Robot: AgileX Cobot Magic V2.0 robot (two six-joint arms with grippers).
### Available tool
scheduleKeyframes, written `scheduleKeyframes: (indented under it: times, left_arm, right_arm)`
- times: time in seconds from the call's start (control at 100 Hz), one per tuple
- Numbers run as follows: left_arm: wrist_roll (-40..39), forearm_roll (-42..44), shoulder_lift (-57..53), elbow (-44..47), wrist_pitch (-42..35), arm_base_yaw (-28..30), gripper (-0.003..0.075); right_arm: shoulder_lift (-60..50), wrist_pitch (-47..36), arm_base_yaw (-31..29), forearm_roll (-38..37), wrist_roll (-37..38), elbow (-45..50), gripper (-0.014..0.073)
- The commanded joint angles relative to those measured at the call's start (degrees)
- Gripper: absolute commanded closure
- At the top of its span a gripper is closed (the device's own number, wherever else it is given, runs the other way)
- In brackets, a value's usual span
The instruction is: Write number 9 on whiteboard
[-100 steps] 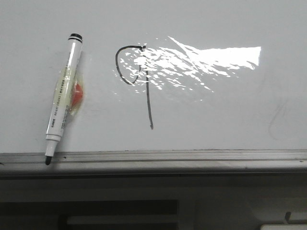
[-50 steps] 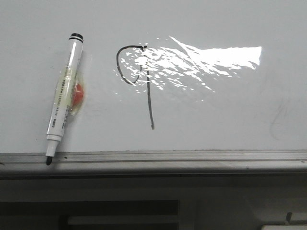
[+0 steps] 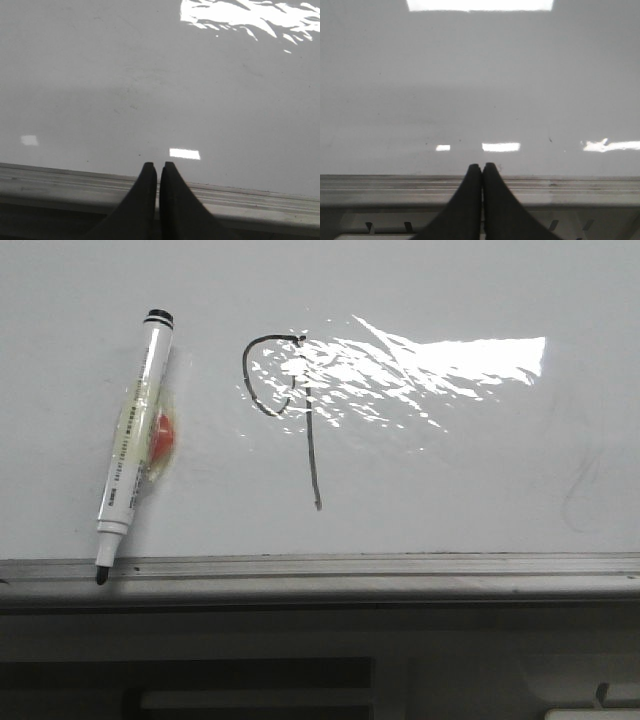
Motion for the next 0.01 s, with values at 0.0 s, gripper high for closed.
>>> scheduleKeyframes:
  times: [0.0]
  left_arm:
    - [-0.4, 0.1, -1.6, 1.1, -2.2, 0.0, 0.0741]
  right_arm:
    - [-1.0, -0.8, -0.3, 0.7, -0.8, 1.7, 0.0654]
